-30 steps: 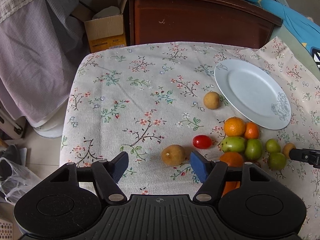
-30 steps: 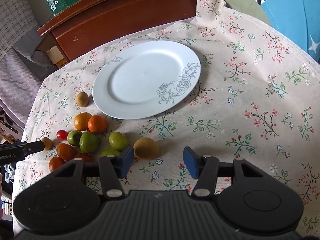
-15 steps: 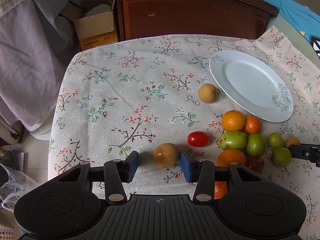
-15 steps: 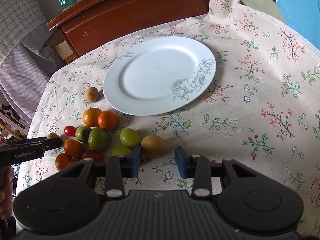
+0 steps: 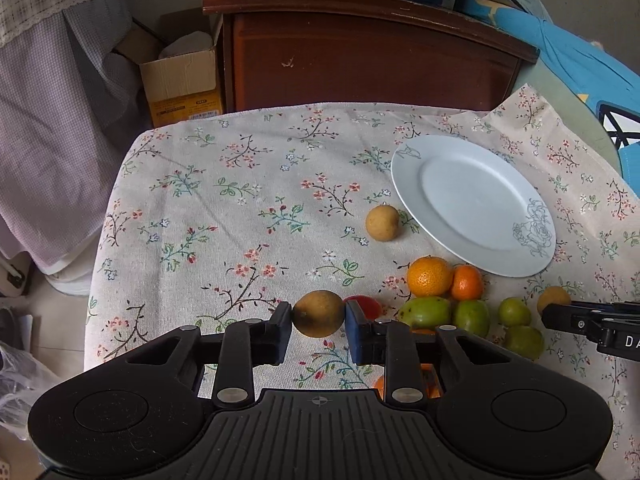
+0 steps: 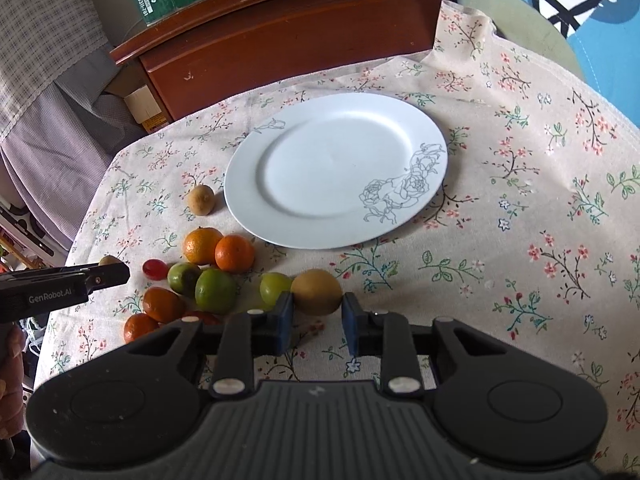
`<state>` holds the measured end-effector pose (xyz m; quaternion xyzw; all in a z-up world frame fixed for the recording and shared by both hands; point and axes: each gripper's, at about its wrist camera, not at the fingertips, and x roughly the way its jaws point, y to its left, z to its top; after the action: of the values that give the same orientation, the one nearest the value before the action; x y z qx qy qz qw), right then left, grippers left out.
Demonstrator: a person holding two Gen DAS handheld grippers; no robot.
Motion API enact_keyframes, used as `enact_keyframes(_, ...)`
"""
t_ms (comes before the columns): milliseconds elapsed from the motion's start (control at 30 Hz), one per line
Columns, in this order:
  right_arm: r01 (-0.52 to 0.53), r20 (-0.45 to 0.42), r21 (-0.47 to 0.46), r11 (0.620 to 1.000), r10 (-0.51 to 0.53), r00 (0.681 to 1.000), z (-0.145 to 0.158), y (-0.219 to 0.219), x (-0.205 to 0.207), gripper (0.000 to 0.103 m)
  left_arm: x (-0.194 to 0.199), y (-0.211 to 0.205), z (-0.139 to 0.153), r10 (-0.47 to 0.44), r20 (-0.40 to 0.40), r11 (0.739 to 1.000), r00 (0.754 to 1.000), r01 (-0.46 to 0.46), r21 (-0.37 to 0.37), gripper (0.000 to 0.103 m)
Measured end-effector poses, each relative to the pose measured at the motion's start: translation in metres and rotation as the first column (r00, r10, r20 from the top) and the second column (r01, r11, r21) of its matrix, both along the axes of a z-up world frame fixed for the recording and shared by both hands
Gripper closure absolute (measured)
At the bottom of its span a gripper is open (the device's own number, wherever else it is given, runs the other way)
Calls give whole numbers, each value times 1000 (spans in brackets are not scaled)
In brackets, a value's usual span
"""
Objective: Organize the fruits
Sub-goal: 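Carry both brown fruits onto the white plate and open both tools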
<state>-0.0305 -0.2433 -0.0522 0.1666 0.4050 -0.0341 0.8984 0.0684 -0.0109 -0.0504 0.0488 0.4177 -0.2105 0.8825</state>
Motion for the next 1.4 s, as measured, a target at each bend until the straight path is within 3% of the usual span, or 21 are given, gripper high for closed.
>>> enact_keyframes(300, -11, 62, 0, 1000, 11, 998, 16, -4, 19, 77, 0, -35, 16, -74, 28, 994, 997, 76, -72, 77)
enact_keyframes(467, 5, 46, 50, 999, -7, 999, 12, -14, 32, 77, 7, -59, 16, -115, 34, 989, 993, 118, -92, 77)
enact_keyframes(1033, 38, 9, 36, 999, -38, 999, 1, -31, 48, 77, 26, -97, -1, -164, -16, 975, 986, 160, -151, 77)
enact_keyframes(1200, 67, 9, 37, 997, -68, 998, 0, -35, 49, 72, 28, -99, -3, -159, -27, 977, 987, 153, -147, 73)
enact_keyframes(1300, 67, 19, 40, 997, -68, 998, 3, -36, 48, 71, 28, -97, -1, -143, -19, 980, 990, 138, -146, 56)
enact_keyframes(1400, 60, 21, 50, 997, -61, 998, 5, -36, 47, 71, 27, -93, 4, -137, -6, 980, 991, 134, -147, 55)
